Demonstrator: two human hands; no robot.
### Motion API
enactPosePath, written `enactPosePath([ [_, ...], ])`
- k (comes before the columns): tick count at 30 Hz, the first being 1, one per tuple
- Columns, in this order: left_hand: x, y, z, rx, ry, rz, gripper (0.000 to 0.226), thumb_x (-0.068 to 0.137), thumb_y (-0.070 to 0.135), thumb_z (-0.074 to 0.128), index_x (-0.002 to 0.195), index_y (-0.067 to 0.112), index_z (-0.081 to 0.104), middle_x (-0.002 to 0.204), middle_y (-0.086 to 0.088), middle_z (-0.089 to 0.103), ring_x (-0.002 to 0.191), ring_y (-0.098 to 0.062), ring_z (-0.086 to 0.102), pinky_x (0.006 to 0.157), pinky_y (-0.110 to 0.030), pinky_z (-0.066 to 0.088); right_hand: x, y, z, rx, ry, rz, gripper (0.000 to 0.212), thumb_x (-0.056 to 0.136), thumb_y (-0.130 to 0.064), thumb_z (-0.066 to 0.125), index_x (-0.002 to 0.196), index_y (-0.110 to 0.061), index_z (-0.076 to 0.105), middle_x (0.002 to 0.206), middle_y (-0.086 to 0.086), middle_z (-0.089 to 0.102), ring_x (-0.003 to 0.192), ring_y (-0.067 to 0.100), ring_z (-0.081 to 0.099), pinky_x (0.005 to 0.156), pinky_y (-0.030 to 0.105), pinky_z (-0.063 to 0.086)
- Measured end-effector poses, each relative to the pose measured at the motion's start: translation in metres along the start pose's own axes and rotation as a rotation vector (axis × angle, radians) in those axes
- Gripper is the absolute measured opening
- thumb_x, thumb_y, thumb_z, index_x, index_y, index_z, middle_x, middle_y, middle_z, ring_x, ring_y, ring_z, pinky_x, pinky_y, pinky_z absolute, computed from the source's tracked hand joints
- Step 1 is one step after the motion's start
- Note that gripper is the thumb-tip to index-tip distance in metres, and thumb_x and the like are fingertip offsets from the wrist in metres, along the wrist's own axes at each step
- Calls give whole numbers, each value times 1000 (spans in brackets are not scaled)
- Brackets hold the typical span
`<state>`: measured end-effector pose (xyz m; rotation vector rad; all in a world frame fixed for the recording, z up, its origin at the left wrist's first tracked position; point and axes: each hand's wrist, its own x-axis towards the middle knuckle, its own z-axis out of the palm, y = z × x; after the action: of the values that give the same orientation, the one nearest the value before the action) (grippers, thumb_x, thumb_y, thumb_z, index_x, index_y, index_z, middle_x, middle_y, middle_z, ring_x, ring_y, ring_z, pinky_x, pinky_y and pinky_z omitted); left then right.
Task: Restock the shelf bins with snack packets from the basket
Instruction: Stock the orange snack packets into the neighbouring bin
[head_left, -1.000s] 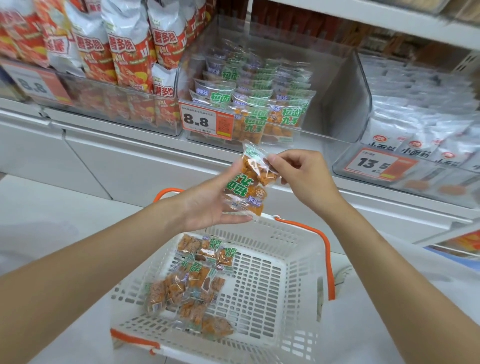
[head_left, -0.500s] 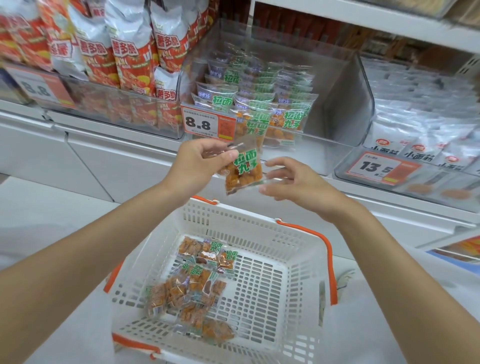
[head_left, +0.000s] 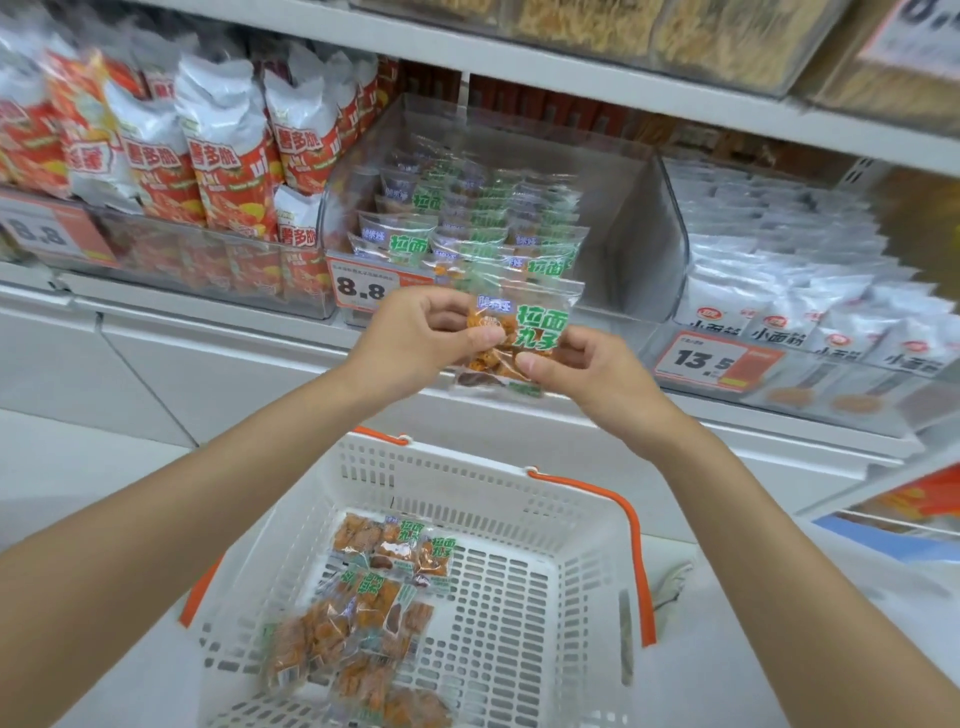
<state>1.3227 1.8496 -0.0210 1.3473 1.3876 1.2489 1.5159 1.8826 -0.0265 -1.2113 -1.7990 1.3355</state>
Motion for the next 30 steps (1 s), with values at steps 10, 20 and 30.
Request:
enactPosePath([
  [10, 104, 72, 17, 444, -110, 138, 19, 84, 34, 73, 88, 15, 77, 89, 15, 69, 69, 8, 61, 75, -24, 53, 67, -37, -65, -327, 329, -39, 30, 76, -21, 82, 97, -9, 65, 93, 9, 73, 75, 18, 66, 70, 34, 54],
  [20, 146, 37, 20, 1028, -306, 115, 16, 76, 29, 81, 81, 22, 68, 107, 1, 69, 103, -20, 62, 90, -37, 51, 119, -13, -54, -657, -39, 330, 48, 75, -33, 81, 115, -12, 63, 102, 3, 67, 81, 16, 64, 70, 21, 52],
  [30, 148, 39, 26, 967, -285, 231, 16, 77, 12, 81, 72, 21, 68, 81, 4, 68, 83, -16, 64, 77, -31, 52, 123, -7, -55, -515, 50, 324, 68, 48, -31, 91, 110, -13, 68, 102, 2, 72, 94, 19, 68, 84, 33, 55],
])
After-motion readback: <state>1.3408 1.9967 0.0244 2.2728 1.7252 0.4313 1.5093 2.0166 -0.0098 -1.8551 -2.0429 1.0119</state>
